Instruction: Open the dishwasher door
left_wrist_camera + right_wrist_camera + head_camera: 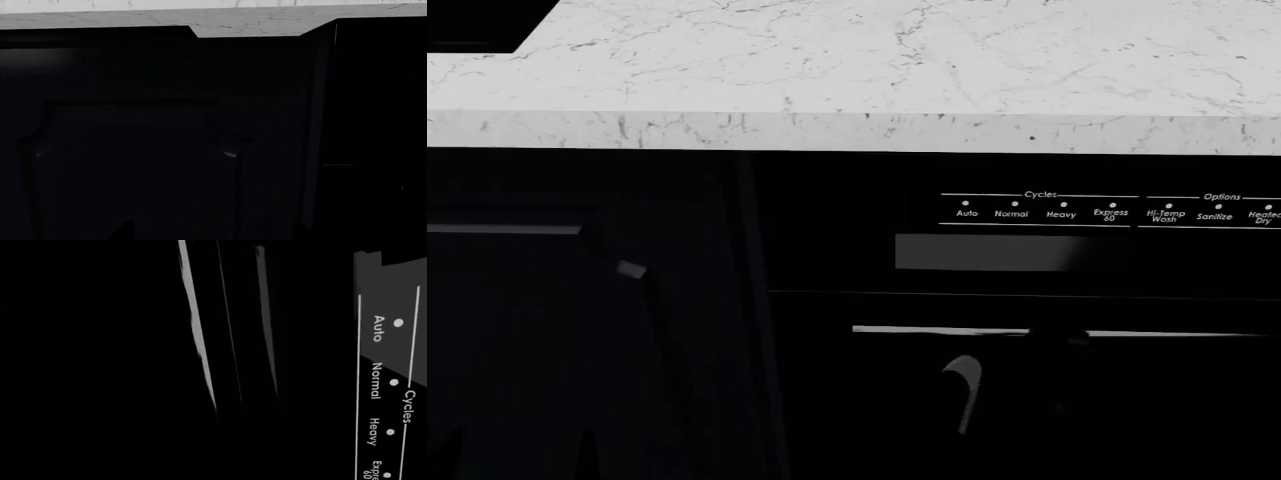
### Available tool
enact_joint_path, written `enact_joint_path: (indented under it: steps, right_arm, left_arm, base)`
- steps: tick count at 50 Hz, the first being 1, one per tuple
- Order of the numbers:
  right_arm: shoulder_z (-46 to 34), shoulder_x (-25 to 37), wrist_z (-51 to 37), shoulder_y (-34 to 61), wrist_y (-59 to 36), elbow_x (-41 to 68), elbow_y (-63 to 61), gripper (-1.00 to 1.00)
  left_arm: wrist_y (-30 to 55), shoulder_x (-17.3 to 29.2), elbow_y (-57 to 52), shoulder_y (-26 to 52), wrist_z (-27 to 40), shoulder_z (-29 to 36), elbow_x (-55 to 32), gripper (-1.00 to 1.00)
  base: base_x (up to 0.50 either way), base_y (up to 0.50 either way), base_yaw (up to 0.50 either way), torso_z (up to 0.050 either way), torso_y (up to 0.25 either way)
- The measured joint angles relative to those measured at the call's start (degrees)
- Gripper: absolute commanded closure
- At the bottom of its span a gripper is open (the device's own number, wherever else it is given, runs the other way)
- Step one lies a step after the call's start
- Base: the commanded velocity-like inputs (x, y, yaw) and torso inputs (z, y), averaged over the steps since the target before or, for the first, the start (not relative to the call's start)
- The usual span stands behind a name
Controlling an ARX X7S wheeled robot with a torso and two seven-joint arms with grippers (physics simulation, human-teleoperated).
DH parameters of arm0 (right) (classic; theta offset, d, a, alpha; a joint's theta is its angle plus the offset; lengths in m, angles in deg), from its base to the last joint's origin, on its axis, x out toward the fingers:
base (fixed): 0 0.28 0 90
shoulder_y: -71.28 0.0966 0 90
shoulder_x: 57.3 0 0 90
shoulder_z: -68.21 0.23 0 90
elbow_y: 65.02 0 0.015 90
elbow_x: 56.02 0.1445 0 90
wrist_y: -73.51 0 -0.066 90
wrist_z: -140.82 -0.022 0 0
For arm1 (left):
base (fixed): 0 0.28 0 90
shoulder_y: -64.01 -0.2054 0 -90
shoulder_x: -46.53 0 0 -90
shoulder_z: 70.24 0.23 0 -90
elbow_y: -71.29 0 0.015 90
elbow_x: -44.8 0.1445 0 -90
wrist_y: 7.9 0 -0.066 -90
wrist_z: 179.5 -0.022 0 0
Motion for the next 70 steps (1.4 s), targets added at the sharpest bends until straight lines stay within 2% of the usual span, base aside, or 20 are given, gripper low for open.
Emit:
enact_joint_path:
  steps: [12,33,49,50,52,70]
  right_arm:
    - [-1.61,-2.97,-0.82,5.52,3.76,0.26,10.43,-1.00]
    - [-4.88,-10.94,-4.96,15.70,15.26,2.21,38.07,-1.00]
    - [-11.98,-12.86,-5.43,18.89,17.60,9.16,45.13,-1.00]
    - [-12.59,-12.88,-5.47,19.01,17.63,9.75,45.31,1.00]
    - [-13.02,-12.78,-8.07,19.82,17.46,9.98,45.24,1.00]
    - [-23.26,-12.60,-8.43,21.53,17.16,18.19,46.18,1.00]
  left_arm:
    - [-0.08,0.31,-0.01,-0.01,0.52,-0.04,-0.06,-1.00]
    - [-0.03,1.07,-0.91,-0.51,1.55,-0.49,-0.46,-1.00]
    - [-0.17,1.41,-0.91,-0.46,1.95,-0.50,-0.72,-1.00]
    - [-0.19,1.43,-0.89,-0.46,1.97,-0.49,-0.74,-1.00]
    - [-0.26,1.46,-0.84,-0.47,2.01,-0.49,-0.77,-1.00]
    - [-0.75,1.77,-0.66,-0.58,2.31,-0.38,-1.03,-1.00]
  base:
    - [0.00,0.00,0.00,0.000,0.000]
    - [0.00,0.00,0.00,0.000,0.000]
    - [0.00,0.00,0.00,0.000,0.000]
    - [0.00,0.00,0.00,0.000,0.000]
    - [0.00,0.00,0.00,0.000,0.000]
    - [0.00,0.00,0.00,0.000,0.000]
